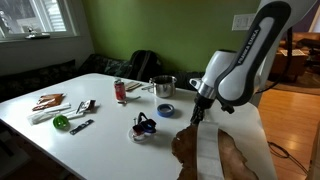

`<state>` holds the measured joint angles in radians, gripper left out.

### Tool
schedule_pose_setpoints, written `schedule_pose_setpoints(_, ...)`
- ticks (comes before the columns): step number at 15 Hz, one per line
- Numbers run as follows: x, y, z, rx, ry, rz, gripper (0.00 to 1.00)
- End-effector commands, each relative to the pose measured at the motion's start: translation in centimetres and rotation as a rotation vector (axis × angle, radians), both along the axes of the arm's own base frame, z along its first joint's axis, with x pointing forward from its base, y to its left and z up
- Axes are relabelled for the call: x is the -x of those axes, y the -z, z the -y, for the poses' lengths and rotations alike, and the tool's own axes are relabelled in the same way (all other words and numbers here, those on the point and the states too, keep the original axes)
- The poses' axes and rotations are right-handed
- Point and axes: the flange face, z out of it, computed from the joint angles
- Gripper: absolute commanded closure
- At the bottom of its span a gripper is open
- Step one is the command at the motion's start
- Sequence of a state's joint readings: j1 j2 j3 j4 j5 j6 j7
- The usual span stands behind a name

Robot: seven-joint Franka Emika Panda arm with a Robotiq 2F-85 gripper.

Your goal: Put the silver cup in the blue tape ring

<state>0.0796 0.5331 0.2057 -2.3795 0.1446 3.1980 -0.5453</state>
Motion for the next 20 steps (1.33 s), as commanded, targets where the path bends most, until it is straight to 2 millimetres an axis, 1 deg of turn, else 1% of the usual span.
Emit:
schedule_pose_setpoints(1,0.0,-0.7,0.1,-0.015,0.002,0.022,0.88)
schedule_pose_setpoints(3,-0.2,-2.1,0.1,-0.032,0.001,0.079,0.88)
schedule_pose_setpoints(6,-0.3,-5.8,-0.2,-0.119,0.023,0.253,0.88)
schedule_pose_setpoints(8,-0.2,-7.2,0.3,-0.119,0.031,0.269,0.88)
schedule_pose_setpoints(9,-1.3,-5.6,-0.5,-0.108,0.021,0.260,0.63)
schedule_pose_setpoints(11,-1.2,-6.6,0.0,-0.112,0.028,0.273,0.63)
schedule_pose_setpoints(12,-1.1,-6.9,0.1,-0.111,0.028,0.277,0.88)
schedule_pose_setpoints(13,-2.2,-6.7,0.8,-0.103,0.050,0.375,0.88)
schedule_pose_setpoints(15,-4.7,-5.8,0.2,-0.145,0.059,0.507,0.88)
schedule_pose_setpoints(17,-7.5,-4.7,-1.1,-0.180,0.049,0.608,0.88)
schedule_pose_setpoints(19,-9.7,-3.4,-2.8,-0.171,0.034,0.623,0.88)
schedule_pose_setpoints(20,-10.6,-2.4,-3.6,-0.172,0.023,0.626,0.88)
